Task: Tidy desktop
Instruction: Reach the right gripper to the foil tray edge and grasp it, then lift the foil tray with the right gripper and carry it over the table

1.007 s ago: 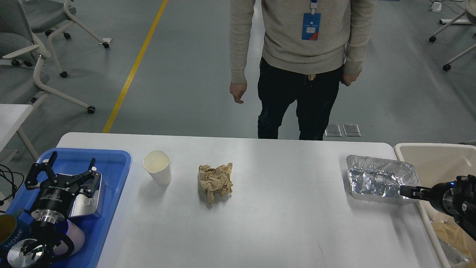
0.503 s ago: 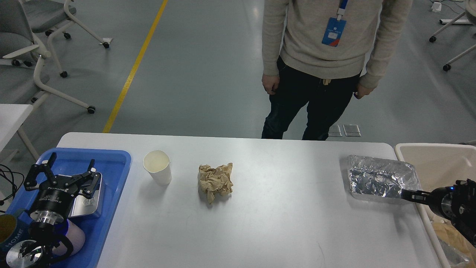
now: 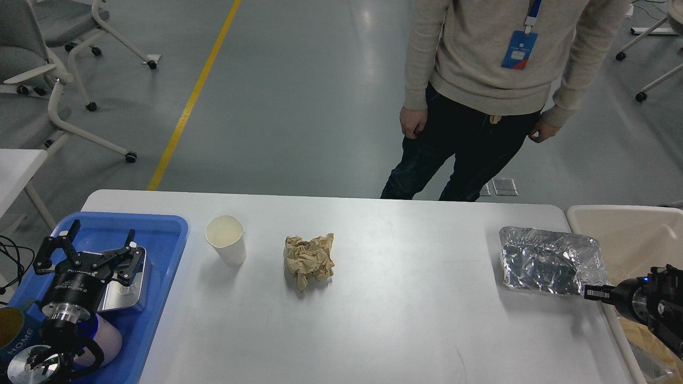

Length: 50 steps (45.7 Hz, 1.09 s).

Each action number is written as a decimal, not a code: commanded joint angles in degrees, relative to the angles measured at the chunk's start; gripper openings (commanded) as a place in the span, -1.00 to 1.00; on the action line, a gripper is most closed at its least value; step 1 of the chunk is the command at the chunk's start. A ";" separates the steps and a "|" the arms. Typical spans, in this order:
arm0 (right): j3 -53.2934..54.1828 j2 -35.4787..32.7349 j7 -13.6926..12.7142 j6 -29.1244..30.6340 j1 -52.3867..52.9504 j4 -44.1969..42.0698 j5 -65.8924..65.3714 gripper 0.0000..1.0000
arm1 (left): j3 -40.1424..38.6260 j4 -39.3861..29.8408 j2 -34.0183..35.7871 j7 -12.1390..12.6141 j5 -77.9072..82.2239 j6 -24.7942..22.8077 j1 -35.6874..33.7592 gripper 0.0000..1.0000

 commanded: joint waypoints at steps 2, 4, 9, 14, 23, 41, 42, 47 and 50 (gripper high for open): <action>-0.09 -0.13 0.76 0.49 0.09 0.09 0.01 -0.63 | 0.00 0.00 0.00 0.00 0.00 0.02 0.00 0.93; -0.09 -0.13 1.37 1.89 0.35 0.18 0.01 -0.77 | 0.00 0.00 0.00 0.00 0.00 0.02 0.00 0.92; -0.27 -0.39 2.87 4.71 1.58 0.09 0.01 -1.00 | 0.00 0.00 0.00 0.00 0.00 0.02 0.00 0.92; -0.97 -0.48 4.45 5.24 2.02 0.27 0.09 -1.00 | 0.00 -0.09 0.00 0.00 0.00 0.10 0.00 0.92; -0.97 -0.57 6.21 8.66 4.48 0.44 0.09 -1.00 | 0.00 0.00 0.17 0.00 0.00 0.10 0.00 0.92; -0.88 -6.01 8.85 18.41 9.14 3.87 2.56 -1.00 | 0.00 -0.26 0.17 0.00 0.00 0.19 -0.09 0.92; -0.88 -6.45 8.93 19.12 9.40 4.39 2.64 -1.00 | 0.00 -0.26 0.17 0.00 0.00 0.19 -0.09 0.92; -0.88 -8.65 9.20 22.54 11.43 6.85 5.62 -1.00 | 0.00 -0.35 0.17 0.00 0.00 0.19 -0.09 0.92; -0.88 -10.23 9.20 24.30 11.95 8.52 8.35 -1.00 | 0.00 -0.44 0.17 0.09 0.00 0.28 -0.09 0.92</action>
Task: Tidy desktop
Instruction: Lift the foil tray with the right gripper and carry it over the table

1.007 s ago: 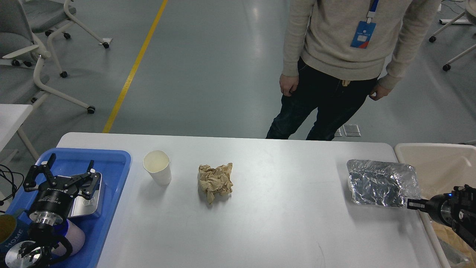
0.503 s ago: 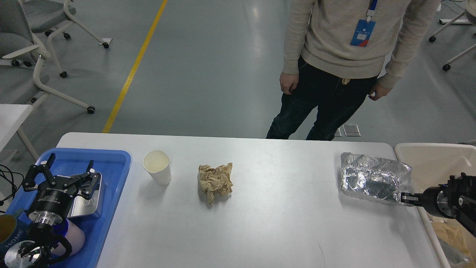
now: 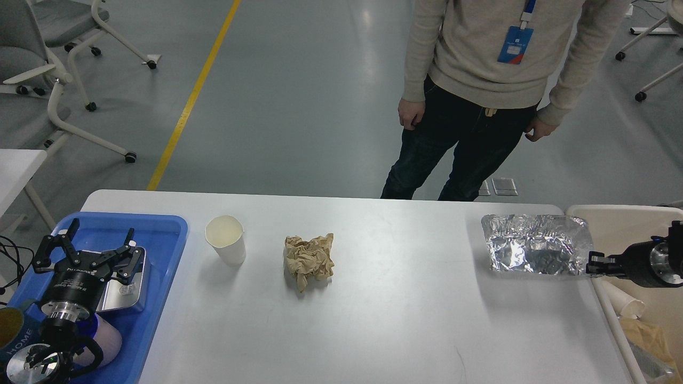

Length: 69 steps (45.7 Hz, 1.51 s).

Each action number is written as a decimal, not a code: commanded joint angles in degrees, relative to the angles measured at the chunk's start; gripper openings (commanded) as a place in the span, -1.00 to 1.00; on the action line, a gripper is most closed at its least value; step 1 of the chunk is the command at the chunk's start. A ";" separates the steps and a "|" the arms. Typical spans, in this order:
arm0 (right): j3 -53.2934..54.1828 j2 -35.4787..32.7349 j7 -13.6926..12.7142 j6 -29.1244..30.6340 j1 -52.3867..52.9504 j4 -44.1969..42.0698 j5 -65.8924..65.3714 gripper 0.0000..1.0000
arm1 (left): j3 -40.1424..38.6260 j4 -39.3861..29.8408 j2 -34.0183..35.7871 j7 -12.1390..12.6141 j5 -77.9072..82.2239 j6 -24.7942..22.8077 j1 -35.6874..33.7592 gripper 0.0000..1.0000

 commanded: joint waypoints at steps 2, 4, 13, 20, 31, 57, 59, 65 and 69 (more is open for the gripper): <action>0.04 -3.55 0.03 3.73 1.65 3.67 5.27 -1.00 | 0.01 -0.16 -0.01 0.00 0.00 0.09 0.00 0.93; 0.04 -4.52 0.03 4.08 2.00 4.55 6.07 -1.00 | 0.01 -0.24 -0.01 0.00 0.00 0.09 0.09 0.92; 0.04 -8.12 0.03 6.54 3.84 6.83 7.39 -1.00 | 0.01 -0.25 0.17 0.00 0.00 0.09 0.26 0.93; 0.21 -12.60 -0.06 7.42 5.51 12.54 7.47 -1.00 | 0.01 -0.33 0.26 0.00 0.00 0.09 0.44 0.92; 0.21 -22.18 -0.50 9.00 8.94 23.70 7.65 -1.00 | 0.01 -0.77 0.52 0.09 0.00 0.71 0.44 0.92; 1.35 -33.09 -0.50 12.25 13.07 35.84 7.83 -1.00 | -0.08 -1.48 0.61 0.00 0.00 0.71 0.44 0.92; 1.62 -32.30 -0.59 12.34 13.07 35.93 8.00 -1.00 | -0.08 -1.91 0.70 0.00 0.00 0.71 0.44 0.92; 1.71 -28.52 -0.68 12.26 13.34 35.84 9.50 -1.00 | -0.61 -3.67 1.49 0.00 0.17 0.80 1.40 0.92; 1.53 -25.19 -0.94 12.08 14.13 35.84 9.50 -1.00 | -0.52 -3.85 2.19 0.18 0.26 0.88 1.49 0.92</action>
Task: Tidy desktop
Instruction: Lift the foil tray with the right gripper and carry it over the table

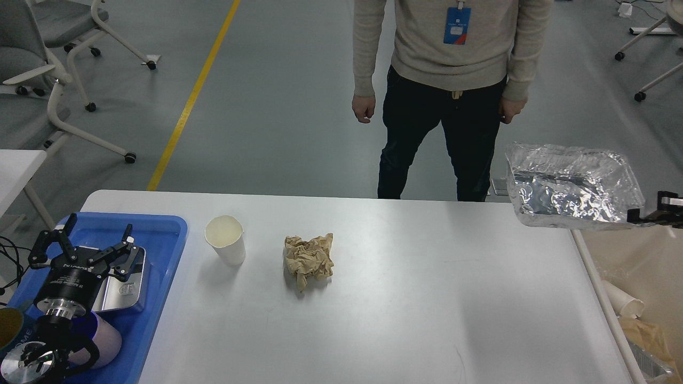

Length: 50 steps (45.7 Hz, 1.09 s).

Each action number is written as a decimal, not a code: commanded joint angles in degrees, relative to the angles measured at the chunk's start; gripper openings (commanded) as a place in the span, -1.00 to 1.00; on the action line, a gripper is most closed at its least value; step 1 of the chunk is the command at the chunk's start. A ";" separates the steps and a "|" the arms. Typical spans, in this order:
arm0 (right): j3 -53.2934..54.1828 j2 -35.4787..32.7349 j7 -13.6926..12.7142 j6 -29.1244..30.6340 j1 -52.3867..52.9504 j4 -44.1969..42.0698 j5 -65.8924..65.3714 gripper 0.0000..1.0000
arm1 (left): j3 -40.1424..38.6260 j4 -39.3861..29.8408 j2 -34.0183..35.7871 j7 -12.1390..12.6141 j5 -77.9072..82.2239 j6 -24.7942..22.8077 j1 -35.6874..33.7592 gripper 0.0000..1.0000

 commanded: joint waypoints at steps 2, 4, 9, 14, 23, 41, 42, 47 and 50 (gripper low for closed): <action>-0.40 5.68 -0.55 -0.33 1.34 -0.03 0.13 -1.00 | -0.10 -0.53 1.10 0.25 0.04 0.28 0.30 0.92; -0.49 7.27 -0.73 -0.42 1.78 -0.12 -0.05 -1.00 | -0.01 -0.53 1.54 0.25 0.12 0.28 0.30 0.92; -0.58 11.05 -1.43 -0.59 2.13 -0.12 -0.57 -1.00 | 0.08 -0.53 2.59 0.43 0.12 0.28 0.39 0.93; -0.66 14.21 -2.40 -0.59 2.57 -0.12 -0.92 -1.00 | 0.25 -0.53 3.04 0.61 0.12 0.28 0.39 0.92; -0.84 20.19 -3.10 -0.68 2.93 -0.47 -4.35 -1.00 | 0.08 -0.71 3.48 0.43 0.12 1.07 1.18 0.92; -1.28 24.94 -4.86 -1.47 3.19 -1.70 -4.44 -1.00 | -2.65 -12.30 7.86 1.05 0.12 10.74 5.31 0.92; -1.28 24.94 -4.86 -1.47 3.19 -1.70 -4.44 -1.00 | -2.56 -12.57 8.39 1.05 0.12 10.83 5.31 0.92; -1.28 24.85 -4.86 -1.47 3.19 -1.70 -4.44 -1.00 | -1.59 -13.10 13.56 2.27 0.30 10.92 5.40 0.93; -1.28 24.85 -4.86 -1.56 3.19 -1.70 -4.44 -1.00 | -0.28 -13.19 17.61 3.59 0.47 10.92 5.40 0.93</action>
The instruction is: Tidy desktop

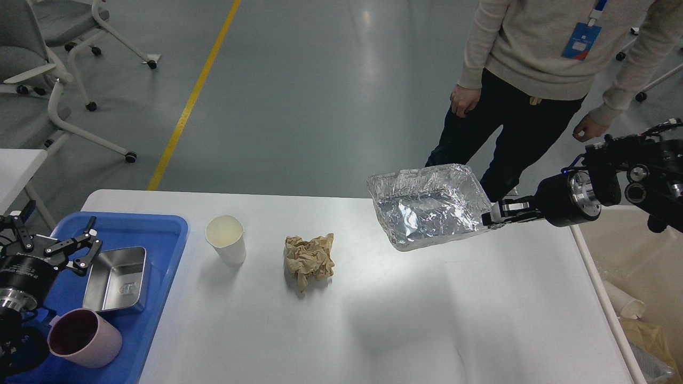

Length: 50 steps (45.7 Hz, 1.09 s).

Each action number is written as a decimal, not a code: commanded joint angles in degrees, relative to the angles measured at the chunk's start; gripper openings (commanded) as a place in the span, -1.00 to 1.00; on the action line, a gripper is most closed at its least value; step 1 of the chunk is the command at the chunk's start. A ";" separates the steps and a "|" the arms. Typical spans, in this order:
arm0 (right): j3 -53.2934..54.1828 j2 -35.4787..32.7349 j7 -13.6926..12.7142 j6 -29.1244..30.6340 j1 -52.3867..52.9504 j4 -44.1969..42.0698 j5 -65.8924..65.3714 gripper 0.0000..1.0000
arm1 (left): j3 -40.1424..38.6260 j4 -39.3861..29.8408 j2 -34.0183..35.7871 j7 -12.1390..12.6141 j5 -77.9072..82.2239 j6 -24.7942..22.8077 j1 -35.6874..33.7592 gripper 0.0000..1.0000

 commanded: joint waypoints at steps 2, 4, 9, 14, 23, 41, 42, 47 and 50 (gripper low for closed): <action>0.00 -0.07 0.00 0.01 0.00 0.00 0.00 -1.00 | 3.06 -0.74 10.26 2.56 0.63 0.06 0.01 0.92; 0.00 0.02 0.00 -0.08 0.00 0.00 0.00 -1.00 | 3.85 -1.35 12.90 2.48 1.07 0.14 0.01 0.92; 0.00 0.10 0.00 -0.08 0.00 0.00 0.00 -1.00 | 4.38 -2.32 19.23 2.57 3.26 0.32 0.18 0.92; 0.00 0.02 0.00 -0.08 0.00 0.00 0.00 -1.00 | 4.38 -3.55 25.03 3.18 8.09 1.55 2.73 0.93; 0.00 0.01 0.00 -0.08 0.00 0.00 0.00 -1.00 | 4.03 -8.29 30.58 3.53 17.24 1.73 6.42 0.92; -0.70 -0.69 0.09 -0.08 0.00 0.09 0.09 -1.00 | 2.98 -13.83 38.05 3.45 30.94 -5.65 7.66 0.92; -0.70 -0.69 0.00 -0.08 0.00 0.09 0.00 -1.00 | 2.54 -14.44 38.05 3.45 31.82 -6.27 7.74 0.92; -0.70 -0.60 0.09 -0.08 0.00 0.09 0.00 -1.00 | 0.78 -17.96 38.05 3.53 35.95 -7.85 8.01 0.93; -0.79 -0.60 0.09 0.01 0.09 0.09 0.00 -1.00 | 0.52 -19.11 38.14 3.62 38.24 -8.20 9.06 0.93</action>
